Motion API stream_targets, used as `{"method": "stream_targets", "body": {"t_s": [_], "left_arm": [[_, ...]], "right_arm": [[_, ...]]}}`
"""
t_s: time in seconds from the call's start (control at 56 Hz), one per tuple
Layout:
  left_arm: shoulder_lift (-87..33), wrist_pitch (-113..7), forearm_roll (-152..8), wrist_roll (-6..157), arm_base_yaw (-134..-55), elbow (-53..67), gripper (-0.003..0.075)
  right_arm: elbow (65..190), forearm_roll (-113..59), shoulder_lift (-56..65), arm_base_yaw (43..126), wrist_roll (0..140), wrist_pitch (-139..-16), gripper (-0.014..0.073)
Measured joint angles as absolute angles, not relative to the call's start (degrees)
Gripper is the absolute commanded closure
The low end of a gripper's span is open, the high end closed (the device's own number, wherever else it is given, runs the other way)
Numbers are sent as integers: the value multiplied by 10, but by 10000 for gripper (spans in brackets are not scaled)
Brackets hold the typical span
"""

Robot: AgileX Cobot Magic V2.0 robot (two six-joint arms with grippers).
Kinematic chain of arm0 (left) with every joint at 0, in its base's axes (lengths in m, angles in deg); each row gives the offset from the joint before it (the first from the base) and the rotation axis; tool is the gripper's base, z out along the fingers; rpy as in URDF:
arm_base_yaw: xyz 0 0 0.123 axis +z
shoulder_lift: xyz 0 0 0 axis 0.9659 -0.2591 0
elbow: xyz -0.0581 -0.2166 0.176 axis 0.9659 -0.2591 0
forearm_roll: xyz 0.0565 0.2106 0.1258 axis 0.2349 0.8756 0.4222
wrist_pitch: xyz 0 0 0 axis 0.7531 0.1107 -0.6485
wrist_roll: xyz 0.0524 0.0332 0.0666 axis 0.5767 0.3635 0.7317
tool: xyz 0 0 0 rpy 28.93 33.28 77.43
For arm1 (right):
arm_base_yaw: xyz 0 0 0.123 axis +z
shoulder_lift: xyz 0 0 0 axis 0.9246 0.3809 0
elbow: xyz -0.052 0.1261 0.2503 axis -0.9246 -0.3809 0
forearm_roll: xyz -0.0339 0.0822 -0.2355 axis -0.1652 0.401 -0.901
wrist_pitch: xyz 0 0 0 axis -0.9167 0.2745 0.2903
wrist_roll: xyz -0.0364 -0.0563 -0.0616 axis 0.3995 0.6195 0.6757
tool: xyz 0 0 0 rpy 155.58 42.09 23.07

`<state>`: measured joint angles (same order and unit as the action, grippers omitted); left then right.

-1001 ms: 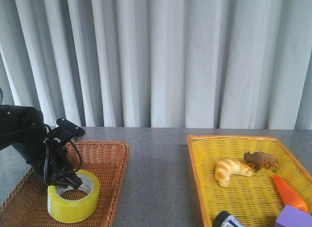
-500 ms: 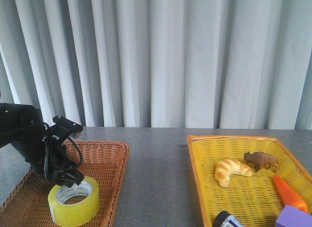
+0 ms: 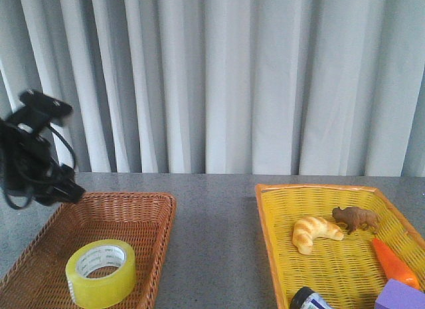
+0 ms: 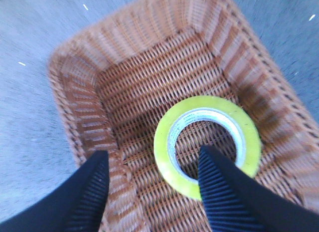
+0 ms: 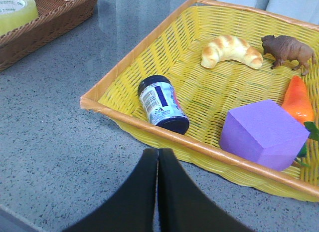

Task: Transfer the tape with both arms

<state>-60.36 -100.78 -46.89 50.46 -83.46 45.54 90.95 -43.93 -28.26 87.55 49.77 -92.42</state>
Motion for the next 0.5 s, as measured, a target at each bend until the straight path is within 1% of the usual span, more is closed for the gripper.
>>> {"method": "stream_targets", "body": {"t_s": [0.071,0.143,0.161,0.25,0.268,0.34,0.393,0.5], "left_arm": [[-567,-1018,-469,494,-835,455,417],[-534,-1031,-474,481,-835,455,489],[-524,-1034,-477,480,-835,455,496],[-488,-1046,-497,476,-835,455,592],[-479,-1048,-503,476,-835,455,599],[-452,-1057,-519,476,-835,455,685],[-431,-1061,-526,476,-835,455,729],[-381,-1055,-530,476,-835,428,727]], "right_arm": [[909,-439,-283,875,498,-924,598],[909,-439,-283,875,498,-924,598],[909,-439,-283,875,498,-924,598],[909,-439,-283,875,498,-924,598],[909,-439,-283,875,498,-924,598],[909,-439,-283,875,498,-924,598],[909,-439,-283,875,498,-924,598],[909,-439,-283,875,498,-924,598]]}}
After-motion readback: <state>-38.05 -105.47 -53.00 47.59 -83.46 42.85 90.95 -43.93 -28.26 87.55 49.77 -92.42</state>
